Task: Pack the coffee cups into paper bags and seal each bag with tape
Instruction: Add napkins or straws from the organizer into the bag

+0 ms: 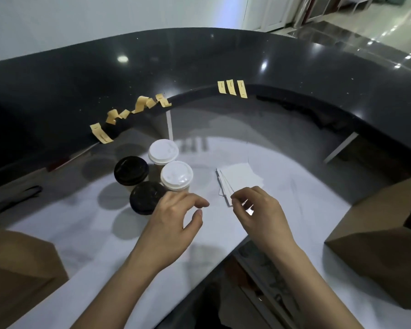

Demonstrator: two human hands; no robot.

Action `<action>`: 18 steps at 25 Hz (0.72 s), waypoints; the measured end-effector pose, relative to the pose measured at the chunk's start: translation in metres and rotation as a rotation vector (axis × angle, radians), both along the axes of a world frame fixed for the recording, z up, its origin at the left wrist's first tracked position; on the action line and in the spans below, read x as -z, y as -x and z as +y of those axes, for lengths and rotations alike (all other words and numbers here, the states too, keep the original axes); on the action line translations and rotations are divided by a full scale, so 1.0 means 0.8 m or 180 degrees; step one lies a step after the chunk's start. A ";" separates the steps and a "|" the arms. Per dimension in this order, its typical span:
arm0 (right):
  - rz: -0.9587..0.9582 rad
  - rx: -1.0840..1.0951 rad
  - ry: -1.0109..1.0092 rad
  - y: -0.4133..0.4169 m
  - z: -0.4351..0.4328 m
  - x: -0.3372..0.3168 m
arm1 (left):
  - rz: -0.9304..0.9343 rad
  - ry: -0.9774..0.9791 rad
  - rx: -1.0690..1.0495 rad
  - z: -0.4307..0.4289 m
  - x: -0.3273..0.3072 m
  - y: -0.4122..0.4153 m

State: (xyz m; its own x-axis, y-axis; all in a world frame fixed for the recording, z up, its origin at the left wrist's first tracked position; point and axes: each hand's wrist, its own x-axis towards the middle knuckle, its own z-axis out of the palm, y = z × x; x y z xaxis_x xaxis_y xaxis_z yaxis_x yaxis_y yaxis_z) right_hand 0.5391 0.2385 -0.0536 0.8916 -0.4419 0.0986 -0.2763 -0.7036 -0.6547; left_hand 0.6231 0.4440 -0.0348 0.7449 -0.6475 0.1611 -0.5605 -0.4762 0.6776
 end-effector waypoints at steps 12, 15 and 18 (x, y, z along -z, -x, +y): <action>0.0537 0.0038 0.0633 -0.076 -0.093 0.124 | 0.0464 -0.0273 -0.0300 -0.055 0.052 -0.007; 0.0608 -0.0041 0.0916 -0.093 -0.099 0.148 | 0.0490 -0.0308 -0.0401 -0.055 0.053 -0.011; 0.0710 -0.0102 0.1098 -0.098 -0.100 0.160 | 0.0480 -0.0347 -0.0520 -0.054 0.054 -0.017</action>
